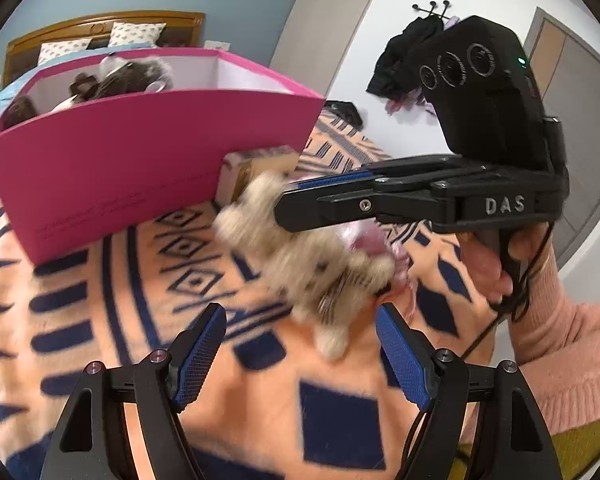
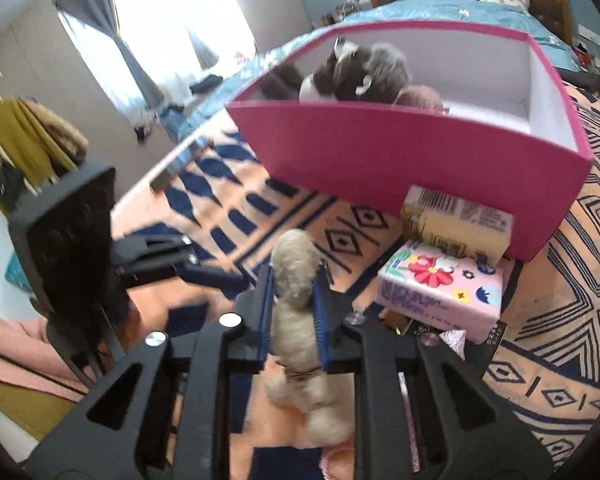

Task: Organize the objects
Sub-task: 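Lift the cream teddy bear with the right gripper toward the box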

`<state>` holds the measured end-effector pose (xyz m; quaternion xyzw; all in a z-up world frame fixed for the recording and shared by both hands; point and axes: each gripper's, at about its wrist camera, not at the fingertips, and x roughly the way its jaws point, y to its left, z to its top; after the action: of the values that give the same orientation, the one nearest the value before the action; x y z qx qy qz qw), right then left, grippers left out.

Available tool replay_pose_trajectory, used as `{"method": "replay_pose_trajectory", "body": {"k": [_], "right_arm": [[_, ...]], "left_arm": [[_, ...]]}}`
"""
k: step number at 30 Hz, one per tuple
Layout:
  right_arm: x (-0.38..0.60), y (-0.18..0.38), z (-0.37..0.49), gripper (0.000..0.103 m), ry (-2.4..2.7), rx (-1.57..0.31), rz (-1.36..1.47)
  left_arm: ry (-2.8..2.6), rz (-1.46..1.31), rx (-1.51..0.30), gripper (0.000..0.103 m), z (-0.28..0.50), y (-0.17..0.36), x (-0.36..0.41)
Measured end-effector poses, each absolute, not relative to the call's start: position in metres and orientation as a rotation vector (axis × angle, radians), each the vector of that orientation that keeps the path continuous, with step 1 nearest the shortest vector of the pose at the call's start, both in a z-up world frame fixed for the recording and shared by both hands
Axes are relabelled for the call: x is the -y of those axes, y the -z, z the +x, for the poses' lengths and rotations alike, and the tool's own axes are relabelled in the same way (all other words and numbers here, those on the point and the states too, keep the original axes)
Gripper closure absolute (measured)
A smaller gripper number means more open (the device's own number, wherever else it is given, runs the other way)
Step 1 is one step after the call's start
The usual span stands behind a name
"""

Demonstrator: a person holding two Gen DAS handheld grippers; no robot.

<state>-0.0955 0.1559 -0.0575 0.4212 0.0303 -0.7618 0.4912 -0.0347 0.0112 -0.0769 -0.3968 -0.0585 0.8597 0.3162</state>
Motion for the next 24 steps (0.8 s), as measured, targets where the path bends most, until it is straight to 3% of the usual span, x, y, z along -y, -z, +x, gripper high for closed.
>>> {"method": "replay_pose_trajectory", "body": {"k": [2, 9, 11, 17, 24], "right_arm": [[-0.157, 0.053, -0.094, 0.089, 1.858, -0.053, 1.002], [-0.156, 0.056, -0.094, 0.089, 1.887, -0.122, 1.029], [-0.155, 0.060, -0.098, 0.080, 1.896, -0.140, 1.055], [-0.133, 0.071, -0.110, 0.068, 1.838, -0.248, 1.115], [-0.113, 0.084, -0.108, 0.072, 1.788, -0.377, 1.131]], "left_arm": [[-2.244, -1.045, 0.180, 0.024, -0.043, 0.077, -0.015], [-2.232, -1.109, 0.188, 0.024, -0.061, 0.090, -0.020], [-2.230, -1.117, 0.191, 0.024, -0.057, 0.091, -0.016], [-2.245, -1.148, 0.185, 0.024, -0.053, 0.096, -0.008], [-2.240, -1.147, 0.202, 0.024, -0.054, 0.096, -0.005]]}}
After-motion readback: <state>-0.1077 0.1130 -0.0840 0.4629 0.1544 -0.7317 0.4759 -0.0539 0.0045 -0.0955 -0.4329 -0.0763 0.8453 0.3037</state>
